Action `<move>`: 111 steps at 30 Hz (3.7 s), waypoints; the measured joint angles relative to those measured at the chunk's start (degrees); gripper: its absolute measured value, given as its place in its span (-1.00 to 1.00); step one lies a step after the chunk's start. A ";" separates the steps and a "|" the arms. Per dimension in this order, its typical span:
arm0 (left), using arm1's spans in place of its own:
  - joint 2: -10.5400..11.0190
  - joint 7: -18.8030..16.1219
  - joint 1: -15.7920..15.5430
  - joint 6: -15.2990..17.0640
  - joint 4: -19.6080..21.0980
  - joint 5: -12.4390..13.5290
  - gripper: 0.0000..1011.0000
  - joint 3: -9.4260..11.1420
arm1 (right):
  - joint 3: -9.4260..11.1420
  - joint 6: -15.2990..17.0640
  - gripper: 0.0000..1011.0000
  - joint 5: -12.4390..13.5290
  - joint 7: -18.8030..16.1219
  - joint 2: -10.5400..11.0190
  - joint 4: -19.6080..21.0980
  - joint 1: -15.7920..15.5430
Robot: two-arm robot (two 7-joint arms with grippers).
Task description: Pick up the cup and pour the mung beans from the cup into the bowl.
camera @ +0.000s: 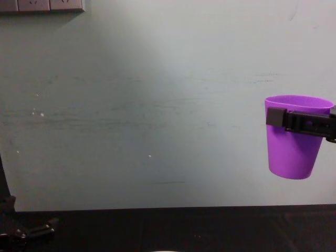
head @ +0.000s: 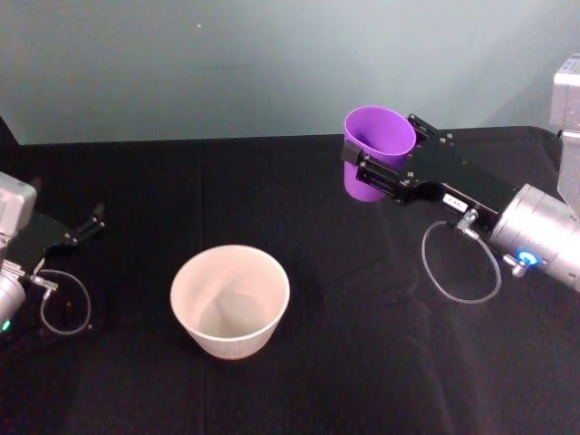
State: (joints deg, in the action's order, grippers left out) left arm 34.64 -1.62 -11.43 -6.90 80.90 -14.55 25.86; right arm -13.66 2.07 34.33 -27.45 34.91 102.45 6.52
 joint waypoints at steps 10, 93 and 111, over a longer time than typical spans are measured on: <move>0.00 0.00 0.00 0.00 0.00 0.00 1.00 0.00 | 0.00 0.00 0.46 0.00 0.00 0.00 0.00 0.00; 0.00 0.00 0.00 0.00 0.00 0.00 1.00 0.00 | -17.79 -6.26 0.46 -33.70 5.80 -3.36 -11.83 13.56; 0.00 0.00 0.00 0.00 0.00 0.00 1.00 0.00 | -23.28 -7.46 0.46 -56.87 12.10 -1.69 -9.24 14.20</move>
State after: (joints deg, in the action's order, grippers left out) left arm 34.64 -1.62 -11.43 -6.91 80.90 -14.55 25.86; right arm -36.94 -5.39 -22.54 -15.35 33.22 93.21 20.73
